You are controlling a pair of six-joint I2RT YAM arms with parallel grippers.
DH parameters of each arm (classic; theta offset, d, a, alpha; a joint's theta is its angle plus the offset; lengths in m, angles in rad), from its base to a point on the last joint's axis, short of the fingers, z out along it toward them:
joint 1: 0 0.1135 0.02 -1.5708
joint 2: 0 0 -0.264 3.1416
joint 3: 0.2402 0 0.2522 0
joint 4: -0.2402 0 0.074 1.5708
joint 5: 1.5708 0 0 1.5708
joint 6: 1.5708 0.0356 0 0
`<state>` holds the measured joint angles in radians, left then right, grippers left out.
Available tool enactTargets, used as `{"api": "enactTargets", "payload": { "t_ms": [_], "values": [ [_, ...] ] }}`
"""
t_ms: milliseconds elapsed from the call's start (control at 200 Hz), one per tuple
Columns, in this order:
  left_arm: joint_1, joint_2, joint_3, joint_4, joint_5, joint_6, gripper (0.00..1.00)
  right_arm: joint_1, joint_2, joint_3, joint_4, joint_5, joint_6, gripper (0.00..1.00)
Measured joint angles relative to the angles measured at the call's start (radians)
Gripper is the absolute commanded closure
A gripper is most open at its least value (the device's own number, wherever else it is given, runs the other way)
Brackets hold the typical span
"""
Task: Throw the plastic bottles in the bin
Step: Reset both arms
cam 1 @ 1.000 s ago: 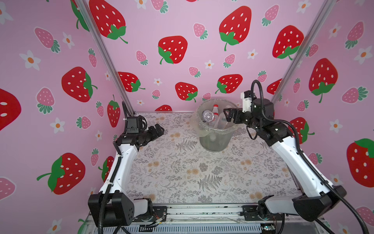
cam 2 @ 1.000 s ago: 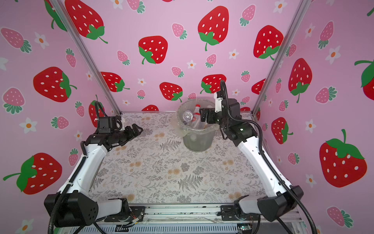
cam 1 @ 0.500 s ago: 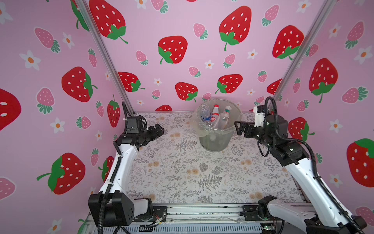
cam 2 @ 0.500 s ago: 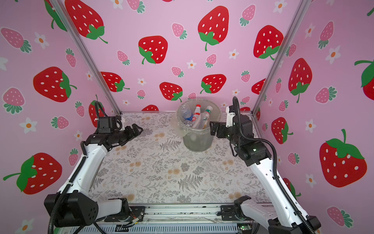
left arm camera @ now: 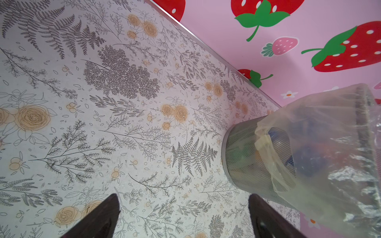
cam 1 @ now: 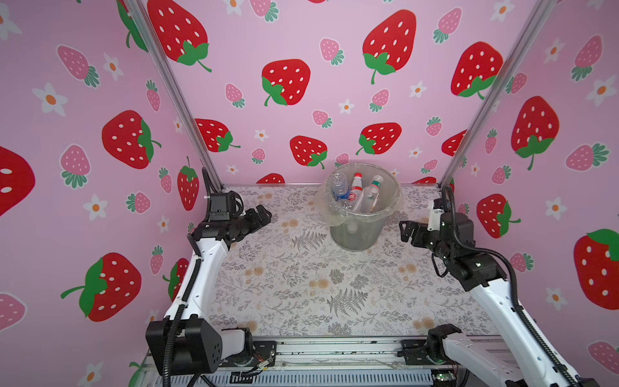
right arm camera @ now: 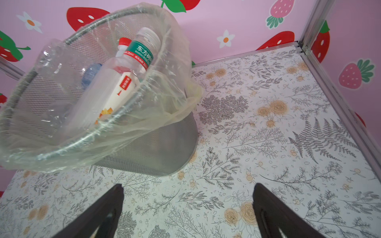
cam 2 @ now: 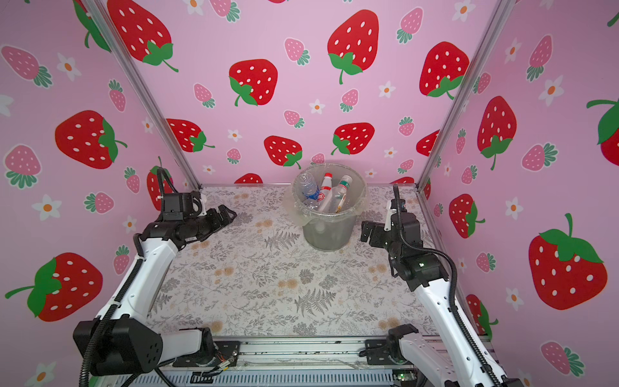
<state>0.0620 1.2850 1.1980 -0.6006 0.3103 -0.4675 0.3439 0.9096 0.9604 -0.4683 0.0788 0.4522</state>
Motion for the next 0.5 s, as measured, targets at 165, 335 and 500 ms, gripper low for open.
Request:
{"api": "enactTargets", "payload": {
  "t_ms": [165, 335, 500],
  "values": [
    [0.0, -0.032, -0.056, 0.031, -0.063, 0.0, 0.0, -0.048, -0.017, -0.071, 0.067, 0.026, 0.0, 0.01],
    [-0.001, -0.098, -0.136, 0.087, -0.168, -0.001, 0.01, -0.112, -0.015, -0.132, 0.155, 0.046, -0.005, 0.01],
    [-0.009, -0.105, -0.151, 0.11, -0.237, -0.006, 0.01, -0.164, -0.012, -0.179, 0.247, 0.075, -0.01, 0.01]
  ]
}}
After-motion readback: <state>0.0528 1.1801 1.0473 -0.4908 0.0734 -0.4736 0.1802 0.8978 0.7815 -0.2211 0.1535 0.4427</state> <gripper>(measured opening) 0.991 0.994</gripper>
